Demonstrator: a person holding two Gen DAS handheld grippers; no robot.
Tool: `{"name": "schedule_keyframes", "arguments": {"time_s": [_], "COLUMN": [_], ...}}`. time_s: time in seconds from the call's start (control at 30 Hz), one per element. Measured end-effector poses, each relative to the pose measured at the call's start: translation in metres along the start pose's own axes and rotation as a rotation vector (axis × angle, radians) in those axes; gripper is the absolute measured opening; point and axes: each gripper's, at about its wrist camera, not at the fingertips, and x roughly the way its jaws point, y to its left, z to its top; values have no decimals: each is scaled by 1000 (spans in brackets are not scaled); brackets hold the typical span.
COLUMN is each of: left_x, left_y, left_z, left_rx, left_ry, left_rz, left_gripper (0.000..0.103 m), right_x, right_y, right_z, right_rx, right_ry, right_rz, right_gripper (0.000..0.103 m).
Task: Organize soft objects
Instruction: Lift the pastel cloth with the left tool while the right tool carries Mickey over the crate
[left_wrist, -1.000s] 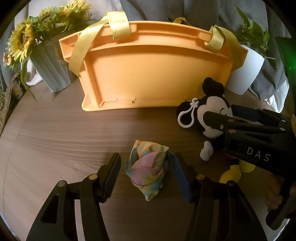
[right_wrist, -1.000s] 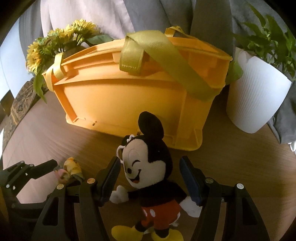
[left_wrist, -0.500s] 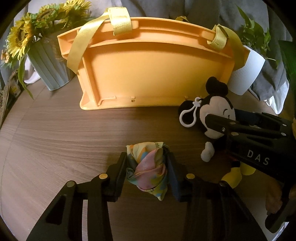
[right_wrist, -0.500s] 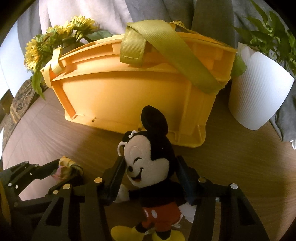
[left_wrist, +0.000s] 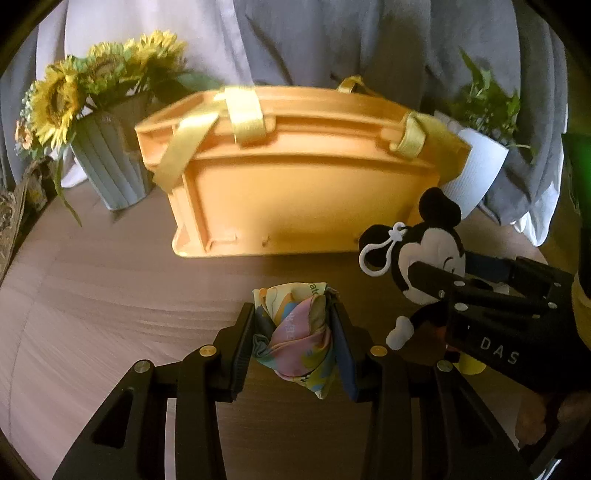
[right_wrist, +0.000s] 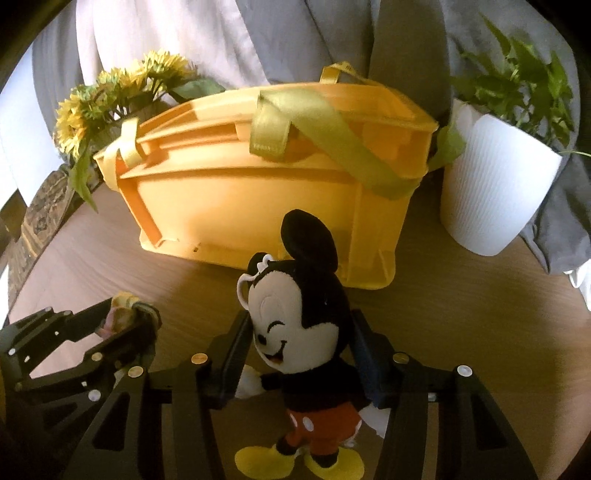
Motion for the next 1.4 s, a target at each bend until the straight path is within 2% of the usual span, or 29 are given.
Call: {"name": "schedule_keyframes", "arguments": {"time_s": [0.57,1.03,1.4], "left_x": [-58,-96,-106], "left_y": [5,14,12], "left_z": [25,60,90], "left_rx": [-1,10,39], "left_ry": [-146,-312,-391], "left_rz": [-15,-16,-23], "left_gripper": [40,40,40], "right_x": [-62,-106,-122], "right_y": [12,26,28], "right_z": [9,42,67], "right_rx": [17,-7,-23], "right_ry": [-125,-279,-374], "right_rz": [-39,-51,-76], "right_gripper": [54,54,54]}}
